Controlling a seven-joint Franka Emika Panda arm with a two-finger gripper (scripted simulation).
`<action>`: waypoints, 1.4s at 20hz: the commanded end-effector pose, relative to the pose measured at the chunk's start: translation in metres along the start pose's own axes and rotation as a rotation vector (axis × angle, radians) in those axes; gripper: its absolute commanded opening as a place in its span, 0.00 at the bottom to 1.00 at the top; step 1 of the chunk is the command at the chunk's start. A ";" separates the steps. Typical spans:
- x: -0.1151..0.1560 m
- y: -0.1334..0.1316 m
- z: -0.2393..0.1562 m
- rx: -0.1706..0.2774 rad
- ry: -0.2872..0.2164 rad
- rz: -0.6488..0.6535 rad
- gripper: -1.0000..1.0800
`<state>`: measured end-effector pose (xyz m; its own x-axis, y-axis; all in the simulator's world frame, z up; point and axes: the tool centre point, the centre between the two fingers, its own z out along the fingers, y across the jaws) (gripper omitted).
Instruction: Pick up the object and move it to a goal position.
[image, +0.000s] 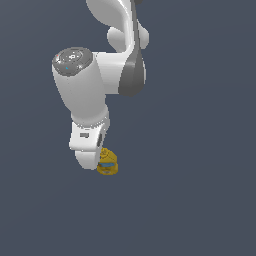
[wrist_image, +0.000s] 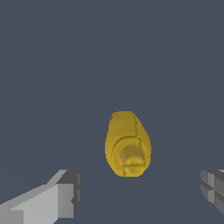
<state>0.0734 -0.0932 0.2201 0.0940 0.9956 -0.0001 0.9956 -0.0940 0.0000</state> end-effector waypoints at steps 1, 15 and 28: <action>0.000 0.000 0.003 0.000 0.000 0.000 0.96; 0.000 -0.001 0.050 0.000 0.000 -0.004 0.96; 0.000 0.000 0.050 0.000 0.000 -0.004 0.00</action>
<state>0.0735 -0.0933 0.1701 0.0899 0.9960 0.0003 0.9960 -0.0899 -0.0007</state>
